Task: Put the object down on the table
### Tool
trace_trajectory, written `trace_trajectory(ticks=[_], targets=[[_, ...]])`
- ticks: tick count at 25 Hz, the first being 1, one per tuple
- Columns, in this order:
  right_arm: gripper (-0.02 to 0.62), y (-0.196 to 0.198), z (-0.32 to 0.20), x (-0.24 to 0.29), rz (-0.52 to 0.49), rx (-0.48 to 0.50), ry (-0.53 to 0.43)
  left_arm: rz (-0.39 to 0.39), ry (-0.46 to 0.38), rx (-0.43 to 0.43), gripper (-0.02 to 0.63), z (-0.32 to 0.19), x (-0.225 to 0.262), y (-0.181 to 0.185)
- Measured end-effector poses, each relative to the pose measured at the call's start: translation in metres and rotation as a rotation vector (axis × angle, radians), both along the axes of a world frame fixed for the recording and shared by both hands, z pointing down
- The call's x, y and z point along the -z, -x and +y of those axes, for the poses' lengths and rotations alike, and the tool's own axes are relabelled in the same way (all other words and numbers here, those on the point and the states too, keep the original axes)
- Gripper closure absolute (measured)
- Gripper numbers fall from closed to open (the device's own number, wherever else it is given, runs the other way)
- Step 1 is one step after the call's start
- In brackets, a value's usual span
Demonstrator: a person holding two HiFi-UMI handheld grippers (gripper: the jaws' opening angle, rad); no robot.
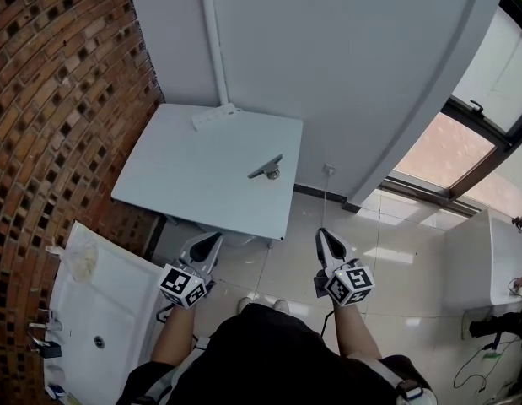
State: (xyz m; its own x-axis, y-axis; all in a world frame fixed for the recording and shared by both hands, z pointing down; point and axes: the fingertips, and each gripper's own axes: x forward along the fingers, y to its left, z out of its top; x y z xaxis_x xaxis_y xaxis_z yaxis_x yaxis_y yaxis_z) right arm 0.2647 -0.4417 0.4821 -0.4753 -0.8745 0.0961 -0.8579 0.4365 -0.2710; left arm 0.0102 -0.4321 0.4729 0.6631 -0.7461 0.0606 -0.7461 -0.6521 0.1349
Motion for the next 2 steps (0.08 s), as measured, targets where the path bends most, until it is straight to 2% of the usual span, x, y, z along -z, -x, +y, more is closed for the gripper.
trace_trajectory(ticks=[2], targets=[[0.591,-0.0039,-0.0012,-0.0007,-0.017,-0.020,0.009,0.000,0.006,0.004,0.607,0.0006,-0.0030,0.0068]])
